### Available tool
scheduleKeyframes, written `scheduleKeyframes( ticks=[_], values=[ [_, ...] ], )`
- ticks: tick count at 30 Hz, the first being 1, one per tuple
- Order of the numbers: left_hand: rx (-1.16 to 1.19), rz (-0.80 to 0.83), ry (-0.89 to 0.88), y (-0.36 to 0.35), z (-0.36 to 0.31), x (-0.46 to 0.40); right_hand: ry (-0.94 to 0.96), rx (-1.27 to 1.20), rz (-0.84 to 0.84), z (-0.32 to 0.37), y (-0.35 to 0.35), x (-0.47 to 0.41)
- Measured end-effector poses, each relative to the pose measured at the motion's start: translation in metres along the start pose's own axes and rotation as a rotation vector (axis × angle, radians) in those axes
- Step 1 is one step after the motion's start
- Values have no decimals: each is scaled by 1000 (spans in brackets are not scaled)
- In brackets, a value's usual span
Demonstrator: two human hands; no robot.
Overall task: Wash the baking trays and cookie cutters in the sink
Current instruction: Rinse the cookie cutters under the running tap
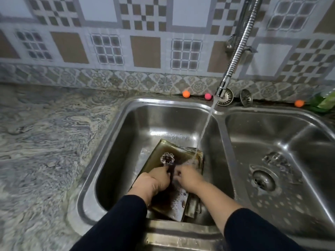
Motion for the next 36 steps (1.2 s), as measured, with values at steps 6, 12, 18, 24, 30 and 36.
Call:
scheduleKeyframes(
  ticks=[6,12,18,24,30,36],
  values=[
    [650,13,66,-4,-36,-2,-417,-904,-73,-21,48,18],
    [1036,163,215,-5,-71,3,-461,-1048,-167,-28,61,32],
    [1106,183,232,1,-74,3,-508,-1152,-175,-27,69,38],
    [1015,251,305,7,-73,14,-462,-1170,-182,-19,70,44],
    [1357,134,319,18,-80,2,-367,-1058,-266,-29,85,47],
    [1187,-155,219,15,-76,0,-411,-1006,-194,-34,92,59]
  ],
)
Point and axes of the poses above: each hand's wrist, its own x-axis away from the middle knuckle, its own y-axis out of the back of the hand, z = x × y, the point moved 5 cm from there along -x, towards the middle knuckle, and after that the axes turned 10 degrees about -z, right-handed, at the moved point
